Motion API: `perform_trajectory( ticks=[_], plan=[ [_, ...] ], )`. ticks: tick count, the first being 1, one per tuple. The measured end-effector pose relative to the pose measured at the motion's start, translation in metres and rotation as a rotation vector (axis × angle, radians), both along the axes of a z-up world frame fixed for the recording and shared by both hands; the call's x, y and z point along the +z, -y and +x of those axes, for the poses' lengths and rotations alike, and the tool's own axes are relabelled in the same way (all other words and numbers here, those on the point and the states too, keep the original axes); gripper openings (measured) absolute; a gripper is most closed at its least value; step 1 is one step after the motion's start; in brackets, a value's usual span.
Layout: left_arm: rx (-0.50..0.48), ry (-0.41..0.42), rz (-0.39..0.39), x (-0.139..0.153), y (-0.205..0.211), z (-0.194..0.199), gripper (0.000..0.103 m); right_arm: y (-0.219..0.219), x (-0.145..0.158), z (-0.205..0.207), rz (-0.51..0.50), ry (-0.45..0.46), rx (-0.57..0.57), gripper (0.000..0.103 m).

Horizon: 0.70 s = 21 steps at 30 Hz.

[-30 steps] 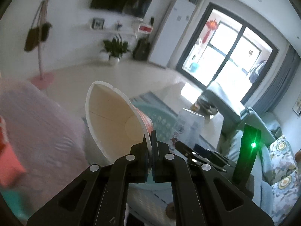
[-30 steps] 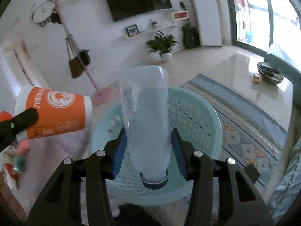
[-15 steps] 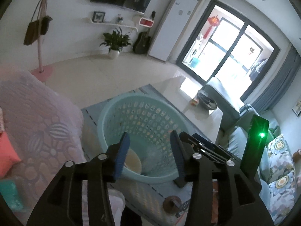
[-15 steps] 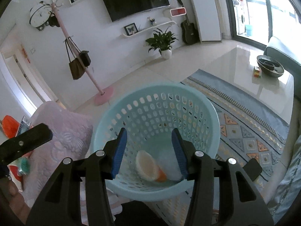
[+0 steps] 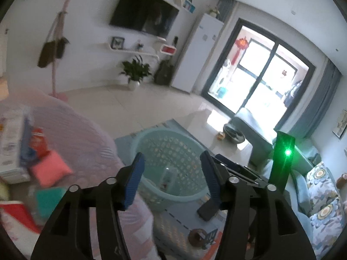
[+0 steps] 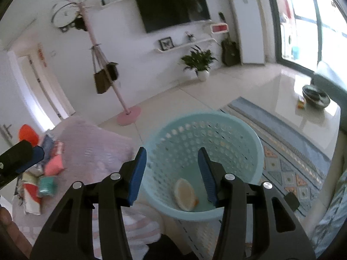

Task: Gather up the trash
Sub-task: 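Grasp the white paper packet with left tool while right tool grasps the red-white cup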

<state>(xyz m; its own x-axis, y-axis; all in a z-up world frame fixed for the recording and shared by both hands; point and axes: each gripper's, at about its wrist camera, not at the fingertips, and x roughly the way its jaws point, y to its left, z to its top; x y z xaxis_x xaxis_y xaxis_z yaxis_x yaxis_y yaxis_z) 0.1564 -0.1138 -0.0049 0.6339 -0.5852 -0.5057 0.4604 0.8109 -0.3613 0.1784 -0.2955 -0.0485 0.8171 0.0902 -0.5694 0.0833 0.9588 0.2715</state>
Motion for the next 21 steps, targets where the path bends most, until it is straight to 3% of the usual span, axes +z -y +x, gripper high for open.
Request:
perform_trajectory(
  ticks=[3, 8, 11, 13, 21],
  plan=[
    [0.058, 0.038, -0.002, 0.014, -0.025, -0.017, 0.060, -0.026, 0.019, -0.006, -0.016, 0.037, 0.055, 0.047],
    [0.227, 0.081, -0.002, 0.034, -0.086, -0.045, 0.077, -0.077, 0.042, -0.017, -0.061, 0.082, 0.154, 0.053],
    [0.325, 0.099, 0.024, 0.041, -0.121, -0.061, 0.078, -0.109, 0.052, -0.023, -0.069, 0.101, 0.225, 0.056],
    [0.416, 0.109, 0.049, 0.044, -0.152, -0.072, 0.080, -0.131, 0.055, -0.027, -0.076, 0.110, 0.270, 0.064],
    [0.718, 0.051, 0.137, 0.033, -0.261, -0.091, 0.080, -0.221, 0.042, -0.030, -0.098, 0.061, 0.445, 0.067]
  ],
)
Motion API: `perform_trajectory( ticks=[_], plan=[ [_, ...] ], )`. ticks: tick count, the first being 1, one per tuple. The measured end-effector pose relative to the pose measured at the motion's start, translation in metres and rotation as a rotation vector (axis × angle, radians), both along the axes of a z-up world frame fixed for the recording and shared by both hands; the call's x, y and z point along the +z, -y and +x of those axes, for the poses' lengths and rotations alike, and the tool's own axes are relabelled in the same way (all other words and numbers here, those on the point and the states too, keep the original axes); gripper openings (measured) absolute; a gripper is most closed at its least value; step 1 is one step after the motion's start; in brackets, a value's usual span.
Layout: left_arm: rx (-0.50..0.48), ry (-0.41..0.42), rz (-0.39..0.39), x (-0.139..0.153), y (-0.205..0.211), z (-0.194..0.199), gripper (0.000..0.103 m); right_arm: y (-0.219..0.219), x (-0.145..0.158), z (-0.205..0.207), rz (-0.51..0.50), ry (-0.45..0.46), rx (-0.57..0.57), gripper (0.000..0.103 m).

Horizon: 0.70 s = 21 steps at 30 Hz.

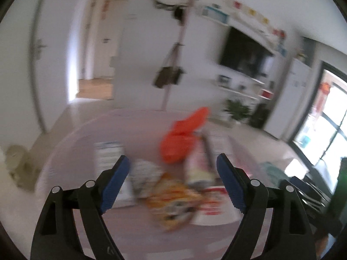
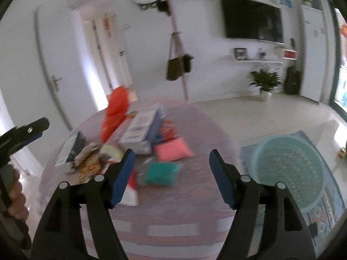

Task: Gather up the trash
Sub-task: 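Grasp the white paper packet with left tool while right tool grasps the red-white cup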

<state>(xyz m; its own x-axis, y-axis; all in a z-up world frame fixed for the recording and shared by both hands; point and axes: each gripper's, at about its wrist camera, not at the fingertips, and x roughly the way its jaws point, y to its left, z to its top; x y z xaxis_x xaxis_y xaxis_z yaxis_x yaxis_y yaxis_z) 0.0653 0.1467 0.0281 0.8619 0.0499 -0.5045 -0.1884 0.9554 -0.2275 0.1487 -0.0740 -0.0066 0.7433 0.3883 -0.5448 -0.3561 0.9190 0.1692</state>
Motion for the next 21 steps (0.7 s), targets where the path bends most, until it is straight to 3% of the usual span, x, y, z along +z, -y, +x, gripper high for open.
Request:
perform_trajectory(
  ticks=[5, 10, 18, 21],
  plan=[
    [0.096, -0.091, -0.031, -0.021, -0.047, 0.009, 0.080, -0.040, -0.023, -0.002, -0.035, -0.078, 0.067, 0.068],
    [0.130, -0.163, -0.085, -0.050, -0.072, 0.030, 0.080, -0.052, -0.049, 0.008, -0.022, -0.187, 0.106, 0.068],
    [0.128, -0.231, -0.109, -0.085, -0.081, 0.051, 0.080, -0.063, -0.073, 0.027, 0.007, -0.317, 0.135, 0.068],
    [0.125, -0.251, -0.104, -0.096, -0.080, 0.054, 0.078, -0.069, -0.071, 0.031, 0.013, -0.319, 0.149, 0.068]
  ],
)
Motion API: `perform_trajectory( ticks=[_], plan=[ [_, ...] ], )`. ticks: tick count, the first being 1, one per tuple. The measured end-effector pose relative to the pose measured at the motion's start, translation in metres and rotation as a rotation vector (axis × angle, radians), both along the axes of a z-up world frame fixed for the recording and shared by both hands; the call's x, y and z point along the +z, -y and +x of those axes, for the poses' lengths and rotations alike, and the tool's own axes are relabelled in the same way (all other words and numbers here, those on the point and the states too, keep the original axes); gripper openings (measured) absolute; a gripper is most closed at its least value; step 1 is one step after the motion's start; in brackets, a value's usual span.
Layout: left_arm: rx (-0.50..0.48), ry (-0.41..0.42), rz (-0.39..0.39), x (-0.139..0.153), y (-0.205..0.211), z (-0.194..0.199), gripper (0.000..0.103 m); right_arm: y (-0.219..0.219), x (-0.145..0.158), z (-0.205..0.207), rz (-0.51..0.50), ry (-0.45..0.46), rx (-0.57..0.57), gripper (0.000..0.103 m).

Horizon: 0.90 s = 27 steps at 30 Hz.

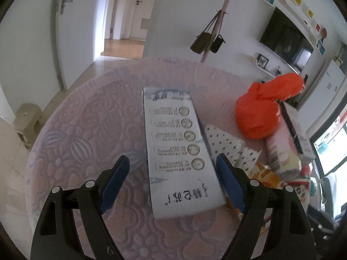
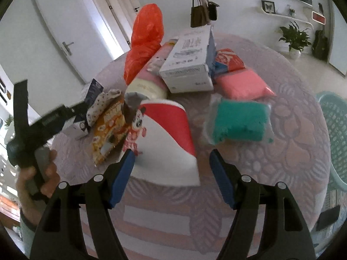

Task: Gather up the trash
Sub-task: 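Grasp the white paper packet with left tool while right tool grasps the red-white cup, then carry packet and red-white cup over the basket and open both tools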

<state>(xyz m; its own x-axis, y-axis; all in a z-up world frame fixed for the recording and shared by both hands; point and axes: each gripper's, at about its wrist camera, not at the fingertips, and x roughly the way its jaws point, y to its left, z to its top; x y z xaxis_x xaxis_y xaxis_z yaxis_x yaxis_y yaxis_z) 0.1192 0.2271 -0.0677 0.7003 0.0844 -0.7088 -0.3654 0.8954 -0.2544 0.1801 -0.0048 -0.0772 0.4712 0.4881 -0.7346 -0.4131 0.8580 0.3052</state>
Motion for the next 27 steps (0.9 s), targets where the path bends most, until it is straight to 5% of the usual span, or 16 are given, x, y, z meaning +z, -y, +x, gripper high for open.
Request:
perform_trajectory(
  ticks=[8, 14, 19, 27],
  plan=[
    [-0.007, 0.007, 0.001, -0.004, -0.001, -0.008, 0.061, -0.024, 0.002, 0.006, -0.046, 0.002, 0.021, 0.068],
    [-0.009, 0.040, 0.032, -0.001, 0.008, -0.013, 0.059, -0.021, 0.005, -0.003, -0.020, 0.022, 0.030, 0.054],
    [-0.010, 0.107, 0.060, 0.008, 0.016, -0.024, 0.059, -0.014, 0.012, -0.021, 0.026, 0.053, 0.074, 0.028],
    [-0.044, 0.202, 0.069, 0.030, 0.035, -0.046, 0.059, 0.002, 0.045, -0.043, 0.025, 0.165, 0.037, 0.023]
  ],
)
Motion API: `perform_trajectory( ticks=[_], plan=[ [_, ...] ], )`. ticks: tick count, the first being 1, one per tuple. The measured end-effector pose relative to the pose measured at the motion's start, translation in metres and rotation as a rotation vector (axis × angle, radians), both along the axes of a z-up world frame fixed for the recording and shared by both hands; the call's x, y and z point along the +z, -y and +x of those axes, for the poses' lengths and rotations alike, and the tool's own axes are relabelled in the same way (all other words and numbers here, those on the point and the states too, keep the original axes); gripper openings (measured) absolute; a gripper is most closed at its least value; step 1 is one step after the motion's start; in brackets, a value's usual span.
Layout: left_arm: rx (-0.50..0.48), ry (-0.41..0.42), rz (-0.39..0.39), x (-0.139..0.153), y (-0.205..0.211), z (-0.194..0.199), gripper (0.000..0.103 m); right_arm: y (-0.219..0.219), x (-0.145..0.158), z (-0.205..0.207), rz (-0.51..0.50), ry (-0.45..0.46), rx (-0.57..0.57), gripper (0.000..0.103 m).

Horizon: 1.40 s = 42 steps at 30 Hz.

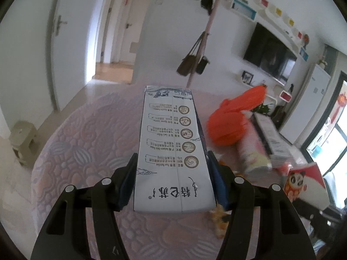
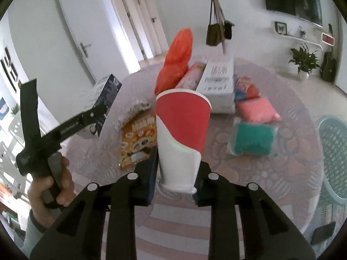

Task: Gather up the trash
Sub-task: 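Carry packet and red-white cup over the basket and open both tools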

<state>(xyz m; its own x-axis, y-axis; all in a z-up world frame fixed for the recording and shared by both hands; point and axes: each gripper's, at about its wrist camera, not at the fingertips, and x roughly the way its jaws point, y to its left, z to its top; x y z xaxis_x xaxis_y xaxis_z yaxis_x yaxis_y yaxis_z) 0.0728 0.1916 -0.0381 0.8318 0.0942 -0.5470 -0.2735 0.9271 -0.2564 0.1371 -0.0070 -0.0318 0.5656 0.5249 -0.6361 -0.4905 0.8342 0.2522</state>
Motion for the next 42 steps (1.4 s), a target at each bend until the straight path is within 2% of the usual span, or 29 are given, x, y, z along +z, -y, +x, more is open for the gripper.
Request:
perform_trajectory(
  ticks=[5, 10, 13, 22, 27, 32, 37, 42],
  plan=[
    [-0.065, 0.075, 0.016, 0.030, 0.030, -0.004, 0.059, 0.027, 0.025, -0.002, 0.017, 0.065, -0.070, 0.023],
    [-0.180, 0.124, 0.020, 0.050, 0.079, 0.005, 0.059, 0.068, 0.039, -0.003, 0.012, 0.121, -0.167, 0.023],
    [-0.247, 0.128, -0.007, 0.054, 0.110, 0.015, 0.059, 0.100, 0.044, 0.001, 0.017, 0.131, -0.239, 0.023],
    [-0.409, 0.116, 0.026, 0.054, 0.210, 0.052, 0.059, 0.197, 0.041, 0.015, -0.002, 0.119, -0.456, 0.023],
    [-0.497, 0.076, 0.047, 0.043, 0.261, 0.077, 0.059, 0.261, 0.019, 0.029, 0.001, 0.042, -0.571, 0.023],
    [-0.581, 0.015, 0.036, 0.025, 0.305, 0.105, 0.059, 0.305, -0.009, 0.041, 0.005, -0.040, -0.655, 0.023],
    [-0.638, -0.051, 0.040, 0.003, 0.337, 0.131, 0.059, 0.332, -0.039, 0.055, 0.011, -0.118, -0.714, 0.024],
    [-0.710, -0.157, 0.004, -0.026, 0.365, 0.159, 0.059, 0.348, -0.074, 0.070, 0.004, -0.211, -0.749, 0.025]
  ],
)
